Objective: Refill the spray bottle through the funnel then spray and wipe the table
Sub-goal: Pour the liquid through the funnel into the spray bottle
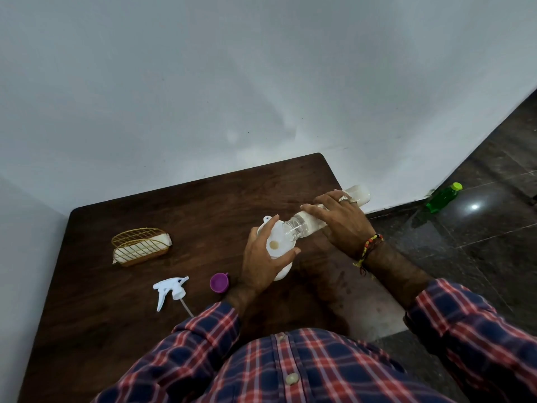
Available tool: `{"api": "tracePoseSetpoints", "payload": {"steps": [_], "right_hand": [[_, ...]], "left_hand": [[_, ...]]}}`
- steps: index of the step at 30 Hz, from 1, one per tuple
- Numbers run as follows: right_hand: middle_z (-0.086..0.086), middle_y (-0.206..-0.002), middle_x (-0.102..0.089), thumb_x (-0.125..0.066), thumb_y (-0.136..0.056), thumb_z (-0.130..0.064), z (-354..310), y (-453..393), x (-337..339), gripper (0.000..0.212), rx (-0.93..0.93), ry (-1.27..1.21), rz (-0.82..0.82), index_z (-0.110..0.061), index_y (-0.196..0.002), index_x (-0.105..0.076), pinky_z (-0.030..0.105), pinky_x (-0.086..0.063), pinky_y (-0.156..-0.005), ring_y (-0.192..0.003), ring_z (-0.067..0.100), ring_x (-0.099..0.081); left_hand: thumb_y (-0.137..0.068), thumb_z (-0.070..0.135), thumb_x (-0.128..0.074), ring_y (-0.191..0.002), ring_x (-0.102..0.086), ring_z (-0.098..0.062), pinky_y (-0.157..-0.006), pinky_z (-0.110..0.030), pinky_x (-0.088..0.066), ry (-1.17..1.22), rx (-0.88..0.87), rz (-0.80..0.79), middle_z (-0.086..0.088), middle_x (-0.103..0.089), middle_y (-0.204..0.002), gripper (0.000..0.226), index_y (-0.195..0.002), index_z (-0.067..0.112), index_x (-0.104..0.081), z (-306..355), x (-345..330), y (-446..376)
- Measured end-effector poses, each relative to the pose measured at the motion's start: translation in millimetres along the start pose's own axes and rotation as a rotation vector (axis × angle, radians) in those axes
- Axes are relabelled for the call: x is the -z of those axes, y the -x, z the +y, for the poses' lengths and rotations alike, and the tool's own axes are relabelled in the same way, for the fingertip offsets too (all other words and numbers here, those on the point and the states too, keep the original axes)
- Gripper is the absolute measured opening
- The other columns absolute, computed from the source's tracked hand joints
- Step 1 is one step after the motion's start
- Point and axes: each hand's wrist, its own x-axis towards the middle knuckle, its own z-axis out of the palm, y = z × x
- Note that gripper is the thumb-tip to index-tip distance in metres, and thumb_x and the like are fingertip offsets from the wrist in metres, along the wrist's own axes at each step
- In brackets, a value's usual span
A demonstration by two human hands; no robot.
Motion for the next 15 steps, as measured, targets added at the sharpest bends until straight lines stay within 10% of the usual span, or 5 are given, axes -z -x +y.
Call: {"api": "tracePoseSetpoints", "payload": {"steps": [15], "right_hand": [[0.006,-0.118,-0.061,-0.066,-0.067,-0.007,2.5,-1.6,-3.5,0.067,-0.007,0.005,-0.041,-0.024,-0.13,-0.059,0.047,-0.043,-0.1,-0.11,0.031,-0.054]], "left_hand": [[-0.071,0.048,-0.079,-0.114,-0.044,-0.006,-0.096,-0.023,-0.039,0.023,0.002,0.0,-0.003,-0.052,-0.134,0.083,-0.143,0.024,-0.044,3.5,3.0,0.5]]}}
